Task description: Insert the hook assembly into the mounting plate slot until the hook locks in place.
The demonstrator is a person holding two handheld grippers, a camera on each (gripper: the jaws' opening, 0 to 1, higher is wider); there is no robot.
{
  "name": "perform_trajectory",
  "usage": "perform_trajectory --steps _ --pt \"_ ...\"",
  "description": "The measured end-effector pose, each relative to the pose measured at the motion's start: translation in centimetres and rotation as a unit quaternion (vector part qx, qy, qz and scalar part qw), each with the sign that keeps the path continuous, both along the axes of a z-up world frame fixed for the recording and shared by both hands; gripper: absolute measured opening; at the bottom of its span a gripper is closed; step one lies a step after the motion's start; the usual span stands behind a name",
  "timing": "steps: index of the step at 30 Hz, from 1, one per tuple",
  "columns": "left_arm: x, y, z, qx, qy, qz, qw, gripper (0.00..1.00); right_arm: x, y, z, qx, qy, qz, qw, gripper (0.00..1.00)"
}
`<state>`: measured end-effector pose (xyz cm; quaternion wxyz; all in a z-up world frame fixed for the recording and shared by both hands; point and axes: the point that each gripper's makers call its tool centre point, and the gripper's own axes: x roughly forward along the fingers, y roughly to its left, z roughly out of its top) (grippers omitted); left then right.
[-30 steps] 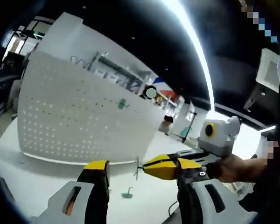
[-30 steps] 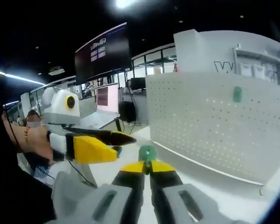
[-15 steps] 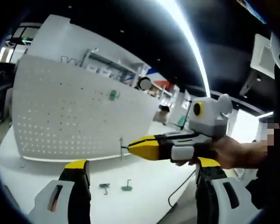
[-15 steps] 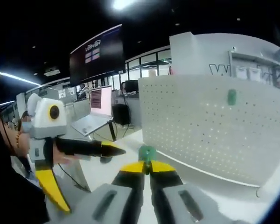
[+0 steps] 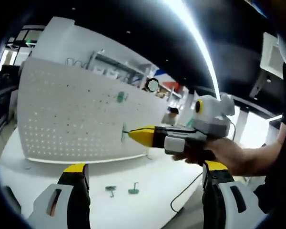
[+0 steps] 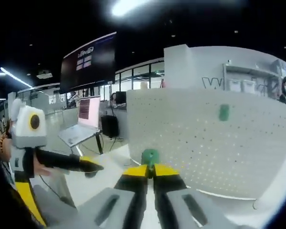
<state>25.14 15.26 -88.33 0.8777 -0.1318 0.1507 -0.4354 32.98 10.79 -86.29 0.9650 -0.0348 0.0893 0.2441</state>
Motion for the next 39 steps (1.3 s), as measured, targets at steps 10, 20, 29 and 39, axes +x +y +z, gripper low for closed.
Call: perform_trajectory --steps 10,20,29,39 --pt "0.0 0.9 -0.9 0.01 0.012 0.011 0.9998 1.0 3.9 -3.5 2.5 -0.03 -0.077 -0.079 0.9934 0.0" --pt "0.2 1.2 -0.8 0.011 0.008 0.009 0.9999 1.0 7.6 -6.9 3.7 -0.052 -0.094 -0.116 0.9875 0.01" --pt "0.1 1.4 -1.0 0.023 0.006 0.005 0.9997 1.0 10.2 -10.7 5.3 -0.064 -0.105 -0.156 0.9801 0.01" --pt "0.5 2.0 -1.0 0.025 0.007 0.012 0.9996 1.0 12.3 -14.7 6.7 -0.053 -0.115 -0.204 0.9707 0.01"
